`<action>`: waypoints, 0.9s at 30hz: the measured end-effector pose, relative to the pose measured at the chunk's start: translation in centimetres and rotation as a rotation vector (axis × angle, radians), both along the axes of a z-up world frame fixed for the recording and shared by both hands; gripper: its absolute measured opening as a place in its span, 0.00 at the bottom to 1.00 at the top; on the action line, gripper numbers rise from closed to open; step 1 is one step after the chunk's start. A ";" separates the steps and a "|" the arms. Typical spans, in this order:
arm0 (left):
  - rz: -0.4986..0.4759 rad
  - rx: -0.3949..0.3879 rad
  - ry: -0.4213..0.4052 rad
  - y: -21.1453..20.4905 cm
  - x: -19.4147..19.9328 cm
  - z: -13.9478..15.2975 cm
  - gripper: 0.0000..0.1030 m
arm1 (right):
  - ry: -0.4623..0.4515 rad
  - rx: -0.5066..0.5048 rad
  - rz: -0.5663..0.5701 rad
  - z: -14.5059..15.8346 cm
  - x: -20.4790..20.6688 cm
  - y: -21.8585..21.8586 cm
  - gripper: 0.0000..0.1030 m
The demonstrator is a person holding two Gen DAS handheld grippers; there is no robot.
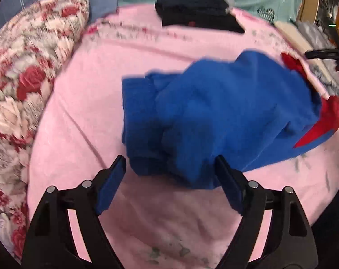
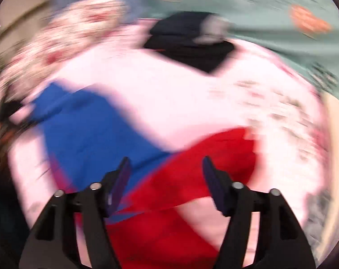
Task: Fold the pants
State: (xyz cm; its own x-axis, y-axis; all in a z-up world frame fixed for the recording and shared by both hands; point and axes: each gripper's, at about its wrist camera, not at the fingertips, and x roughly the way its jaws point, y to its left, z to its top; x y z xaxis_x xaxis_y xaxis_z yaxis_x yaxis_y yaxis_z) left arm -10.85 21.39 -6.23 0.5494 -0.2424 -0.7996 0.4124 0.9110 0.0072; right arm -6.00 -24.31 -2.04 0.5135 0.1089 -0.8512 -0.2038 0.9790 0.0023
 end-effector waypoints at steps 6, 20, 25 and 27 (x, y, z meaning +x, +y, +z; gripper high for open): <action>-0.125 -0.111 -0.162 -2.1 -2.0 5.5 0.83 | 0.254 0.104 -0.331 -4.0 7.4 -1.8 0.68; -0.265 -0.014 0.065 -9.1 1.1 -2.1 0.86 | 0.045 0.370 -0.406 0.4 -0.2 -6.4 0.05; -0.273 -0.061 0.089 -7.3 1.1 -1.5 0.86 | -0.155 0.670 -0.487 4.9 -10.2 -12.3 0.05; -0.265 -0.086 0.120 -6.8 1.6 -1.5 0.86 | -0.188 0.735 -0.536 4.1 -14.1 -14.1 0.05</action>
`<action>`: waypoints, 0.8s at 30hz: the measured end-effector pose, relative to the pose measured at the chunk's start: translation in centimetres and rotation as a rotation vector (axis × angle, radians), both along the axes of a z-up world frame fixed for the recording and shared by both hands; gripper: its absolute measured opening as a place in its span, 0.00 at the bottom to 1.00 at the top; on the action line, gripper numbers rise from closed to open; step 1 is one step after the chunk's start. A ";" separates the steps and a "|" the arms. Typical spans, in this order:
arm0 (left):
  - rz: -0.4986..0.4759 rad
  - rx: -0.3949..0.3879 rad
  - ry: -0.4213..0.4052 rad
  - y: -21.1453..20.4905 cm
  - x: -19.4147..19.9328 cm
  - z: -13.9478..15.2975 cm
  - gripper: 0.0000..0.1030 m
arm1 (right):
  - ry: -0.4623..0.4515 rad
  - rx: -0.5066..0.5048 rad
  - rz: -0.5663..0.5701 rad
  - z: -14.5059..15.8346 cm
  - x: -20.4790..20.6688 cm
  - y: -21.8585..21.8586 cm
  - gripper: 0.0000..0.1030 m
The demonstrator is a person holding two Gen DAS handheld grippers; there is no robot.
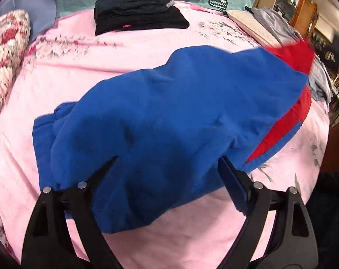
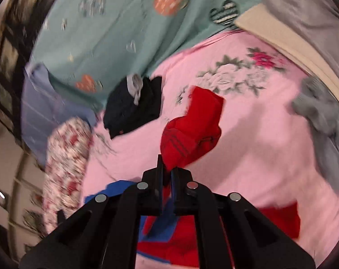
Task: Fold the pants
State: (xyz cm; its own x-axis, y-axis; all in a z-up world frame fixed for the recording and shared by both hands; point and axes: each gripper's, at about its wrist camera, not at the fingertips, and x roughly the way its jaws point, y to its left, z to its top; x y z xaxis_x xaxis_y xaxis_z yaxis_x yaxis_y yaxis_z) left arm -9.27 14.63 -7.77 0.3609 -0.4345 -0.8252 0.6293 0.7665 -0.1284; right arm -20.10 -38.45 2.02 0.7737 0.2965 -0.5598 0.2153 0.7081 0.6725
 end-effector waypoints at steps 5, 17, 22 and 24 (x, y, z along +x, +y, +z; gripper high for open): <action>0.021 -0.021 0.046 0.8 0.5 0.5 0.86 | 0.086 0.173 -0.138 -7.9 -6.3 -3.2 0.05; 0.031 -0.066 -0.038 0.7 -1.1 5.0 0.86 | 0.235 0.172 -0.096 -12.0 -10.6 -2.5 0.17; 0.024 -0.053 -0.081 -2.7 -0.5 4.9 0.86 | 0.150 0.216 -0.190 -10.6 -11.7 -3.9 0.69; 0.014 -0.032 -0.061 -4.7 0.0 3.5 0.86 | 0.166 0.190 -0.179 -10.5 -10.7 -3.7 0.71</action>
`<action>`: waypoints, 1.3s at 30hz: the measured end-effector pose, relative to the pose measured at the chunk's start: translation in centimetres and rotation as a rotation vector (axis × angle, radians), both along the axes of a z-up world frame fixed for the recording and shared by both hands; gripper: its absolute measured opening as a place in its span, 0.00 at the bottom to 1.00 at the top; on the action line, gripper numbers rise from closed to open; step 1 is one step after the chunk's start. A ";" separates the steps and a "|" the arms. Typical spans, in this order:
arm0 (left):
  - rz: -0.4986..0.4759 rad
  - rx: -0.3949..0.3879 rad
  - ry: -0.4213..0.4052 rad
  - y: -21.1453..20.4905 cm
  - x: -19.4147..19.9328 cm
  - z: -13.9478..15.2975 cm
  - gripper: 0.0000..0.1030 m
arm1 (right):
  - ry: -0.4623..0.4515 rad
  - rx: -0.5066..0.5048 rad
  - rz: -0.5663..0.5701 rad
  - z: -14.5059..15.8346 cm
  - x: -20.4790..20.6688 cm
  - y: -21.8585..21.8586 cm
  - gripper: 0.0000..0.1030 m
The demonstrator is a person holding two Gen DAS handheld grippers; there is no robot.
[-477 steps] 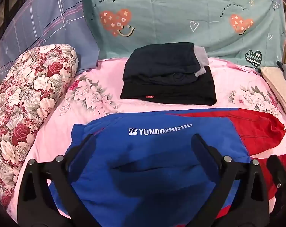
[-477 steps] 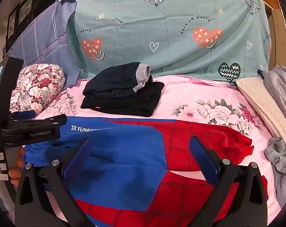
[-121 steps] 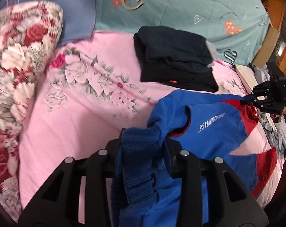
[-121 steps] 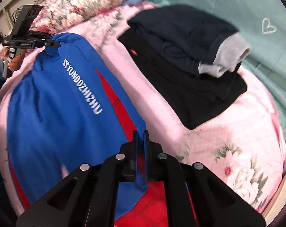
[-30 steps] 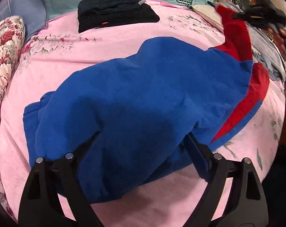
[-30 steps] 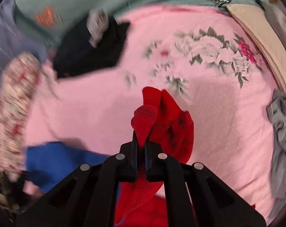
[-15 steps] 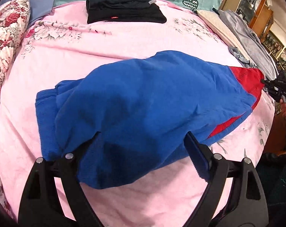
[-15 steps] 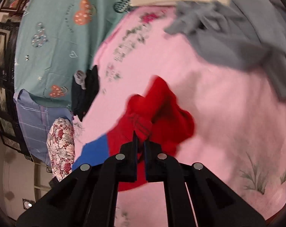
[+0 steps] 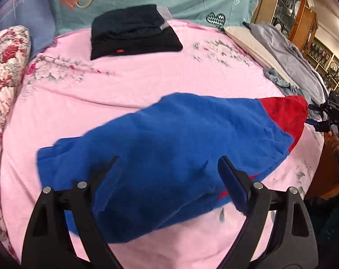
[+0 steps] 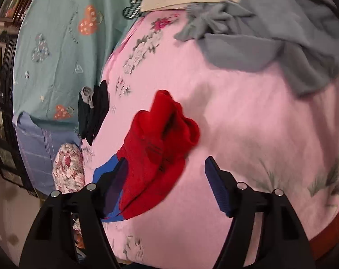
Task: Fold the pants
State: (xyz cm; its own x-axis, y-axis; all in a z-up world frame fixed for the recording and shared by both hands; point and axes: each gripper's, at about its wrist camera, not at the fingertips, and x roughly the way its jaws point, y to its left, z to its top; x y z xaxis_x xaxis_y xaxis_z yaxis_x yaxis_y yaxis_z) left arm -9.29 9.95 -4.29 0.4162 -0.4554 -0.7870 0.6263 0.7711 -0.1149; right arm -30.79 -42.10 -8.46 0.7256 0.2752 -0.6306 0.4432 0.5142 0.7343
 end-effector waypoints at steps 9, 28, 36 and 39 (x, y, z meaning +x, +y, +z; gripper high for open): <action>0.003 0.167 0.024 -1.5 0.0 -5.0 0.87 | -0.021 0.074 0.076 -2.1 4.3 0.5 0.19; -0.002 0.153 0.072 -1.5 -1.5 -4.8 0.86 | -0.049 -0.322 0.078 5.2 1.4 -0.4 0.58; 0.065 0.052 -0.020 1.6 -2.5 -1.1 0.86 | -0.198 -0.382 0.729 8.3 19.8 13.7 0.66; 0.146 0.038 -0.058 3.8 -1.8 0.2 0.87 | -0.182 -0.395 0.925 6.2 26.0 19.8 0.66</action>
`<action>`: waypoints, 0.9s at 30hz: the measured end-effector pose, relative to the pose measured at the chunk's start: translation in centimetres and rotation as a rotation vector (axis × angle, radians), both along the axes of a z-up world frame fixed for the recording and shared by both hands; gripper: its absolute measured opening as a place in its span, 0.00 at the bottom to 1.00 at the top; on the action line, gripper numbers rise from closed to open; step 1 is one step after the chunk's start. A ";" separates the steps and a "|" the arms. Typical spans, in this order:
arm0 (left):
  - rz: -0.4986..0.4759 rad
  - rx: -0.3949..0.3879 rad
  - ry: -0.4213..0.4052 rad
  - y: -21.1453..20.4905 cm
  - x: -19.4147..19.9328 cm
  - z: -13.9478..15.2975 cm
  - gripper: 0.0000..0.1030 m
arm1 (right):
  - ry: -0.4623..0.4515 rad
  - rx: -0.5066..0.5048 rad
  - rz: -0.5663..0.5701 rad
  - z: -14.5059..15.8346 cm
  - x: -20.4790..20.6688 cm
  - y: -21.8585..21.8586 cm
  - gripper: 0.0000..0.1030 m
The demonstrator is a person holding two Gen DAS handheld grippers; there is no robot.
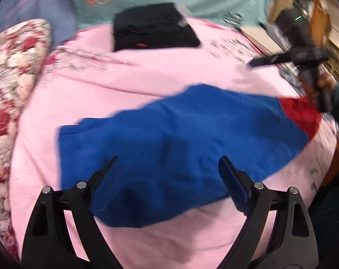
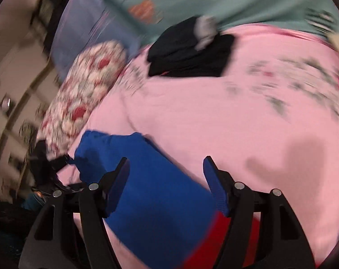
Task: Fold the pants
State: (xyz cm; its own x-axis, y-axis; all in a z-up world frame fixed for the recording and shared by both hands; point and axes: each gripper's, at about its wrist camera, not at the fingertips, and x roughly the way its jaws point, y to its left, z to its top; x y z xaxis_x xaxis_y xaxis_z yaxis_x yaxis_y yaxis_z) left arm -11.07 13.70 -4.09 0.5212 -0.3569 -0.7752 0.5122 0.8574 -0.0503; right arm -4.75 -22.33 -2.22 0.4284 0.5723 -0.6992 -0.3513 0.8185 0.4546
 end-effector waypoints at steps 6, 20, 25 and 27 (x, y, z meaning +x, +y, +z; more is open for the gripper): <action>0.148 0.050 0.033 3.7 1.6 -1.7 0.87 | 0.139 0.011 0.222 -5.8 8.1 8.2 0.66; 0.241 0.063 0.112 5.8 2.9 -5.3 0.89 | 0.092 -0.135 0.310 -5.6 9.3 11.6 0.12; 0.243 0.020 0.058 7.2 1.3 -2.5 0.87 | 0.061 -0.289 0.277 -6.8 8.8 12.5 0.37; 0.241 -0.015 0.022 7.6 1.1 -1.0 0.88 | 0.038 -0.267 0.230 -5.4 8.6 11.1 0.46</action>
